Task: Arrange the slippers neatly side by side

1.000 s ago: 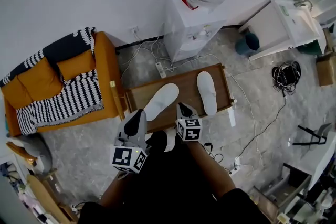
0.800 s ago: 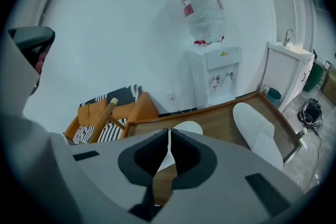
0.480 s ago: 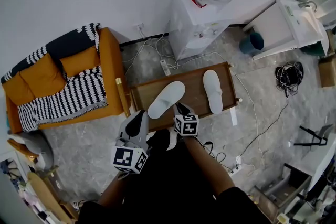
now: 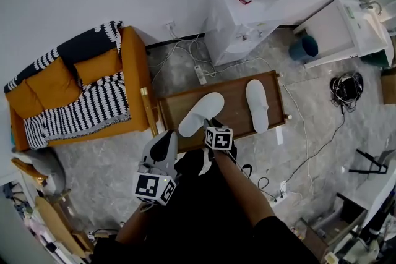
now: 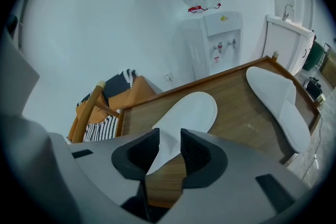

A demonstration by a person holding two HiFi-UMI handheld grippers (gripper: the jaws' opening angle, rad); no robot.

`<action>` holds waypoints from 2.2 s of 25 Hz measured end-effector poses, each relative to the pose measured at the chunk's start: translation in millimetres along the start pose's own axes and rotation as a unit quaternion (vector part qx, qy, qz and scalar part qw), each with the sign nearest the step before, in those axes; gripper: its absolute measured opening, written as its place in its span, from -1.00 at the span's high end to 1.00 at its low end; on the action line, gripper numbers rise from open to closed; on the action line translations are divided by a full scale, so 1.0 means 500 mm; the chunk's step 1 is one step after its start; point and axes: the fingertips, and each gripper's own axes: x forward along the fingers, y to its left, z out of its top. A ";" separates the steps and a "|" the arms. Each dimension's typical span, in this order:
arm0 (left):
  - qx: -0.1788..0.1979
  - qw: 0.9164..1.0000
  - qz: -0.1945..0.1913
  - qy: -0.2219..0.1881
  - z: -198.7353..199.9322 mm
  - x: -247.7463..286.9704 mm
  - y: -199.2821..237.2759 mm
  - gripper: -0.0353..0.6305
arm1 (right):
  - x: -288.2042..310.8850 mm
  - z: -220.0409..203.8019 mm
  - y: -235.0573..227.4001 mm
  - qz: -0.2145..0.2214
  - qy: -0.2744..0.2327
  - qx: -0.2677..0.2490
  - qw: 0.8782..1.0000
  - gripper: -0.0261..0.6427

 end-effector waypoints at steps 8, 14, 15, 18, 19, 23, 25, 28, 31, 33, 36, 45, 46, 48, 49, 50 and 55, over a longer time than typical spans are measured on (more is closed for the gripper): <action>-0.010 1.000 0.012 0.006 -0.012 -0.002 0.016 0.86 | 0.040 -0.016 -0.006 -0.002 0.018 0.023 1.000 0.57; -0.010 1.000 0.013 0.008 -0.015 -0.001 0.017 0.86 | 0.061 -0.026 -0.020 -0.012 0.031 0.037 0.999 0.56; -0.011 1.000 0.015 0.009 -0.016 -0.002 0.019 0.86 | 0.064 -0.028 -0.021 -0.012 0.033 0.038 0.999 0.56; -0.013 1.000 0.021 0.012 -0.017 -0.002 0.024 0.86 | 0.072 -0.029 -0.022 -0.013 0.037 0.038 0.999 0.56; -0.014 1.000 0.021 0.013 -0.018 -0.001 0.025 0.86 | 0.074 -0.030 -0.023 -0.014 0.039 0.038 0.998 0.56; -0.012 1.000 0.022 0.012 -0.020 -0.001 0.029 0.86 | 0.079 -0.035 -0.027 -0.018 0.047 0.035 0.998 0.59; -0.011 1.000 0.023 0.013 -0.019 0.000 0.032 0.86 | 0.080 -0.035 -0.029 -0.019 0.050 0.030 0.998 0.71; -0.012 1.000 0.026 0.012 -0.019 -0.004 0.037 0.86 | 0.080 -0.035 -0.026 -0.019 0.052 0.016 0.998 0.79; -0.014 0.999 0.027 0.010 -0.020 -0.006 0.038 0.86 | 0.076 -0.034 -0.023 -0.019 0.054 0.005 0.998 0.82; -0.016 0.999 0.028 0.008 -0.021 -0.007 0.038 0.86 | 0.072 -0.034 -0.019 -0.016 0.054 -0.004 0.998 0.83; -0.021 0.999 0.031 0.006 -0.020 -0.009 0.039 0.86 | 0.065 -0.030 -0.012 -0.011 0.056 -0.021 0.998 0.83; -0.034 0.999 0.039 -0.004 -0.016 -0.012 0.034 0.86 | 0.020 -0.002 -0.003 0.010 0.049 -0.096 0.994 0.84; -0.034 0.999 0.039 -0.005 -0.015 -0.011 0.031 0.86 | 0.013 0.002 -0.003 0.012 0.047 -0.105 0.993 0.84; -0.035 0.999 0.039 -0.007 -0.013 -0.009 0.024 0.86 | 0.000 0.009 -0.007 0.015 0.044 -0.125 0.991 0.84; -0.035 0.999 0.039 -0.008 -0.012 -0.009 0.019 0.86 | -0.007 0.011 -0.008 0.016 0.044 -0.135 0.990 0.84; -0.035 0.999 0.039 -0.010 -0.011 -0.008 0.015 0.86 | -0.014 0.014 -0.009 0.019 0.044 -0.146 0.988 0.84; -0.037 0.998 0.044 -0.015 -0.009 -0.005 -0.007 0.86 | -0.048 0.026 -0.019 0.038 0.047 -0.188 0.980 0.84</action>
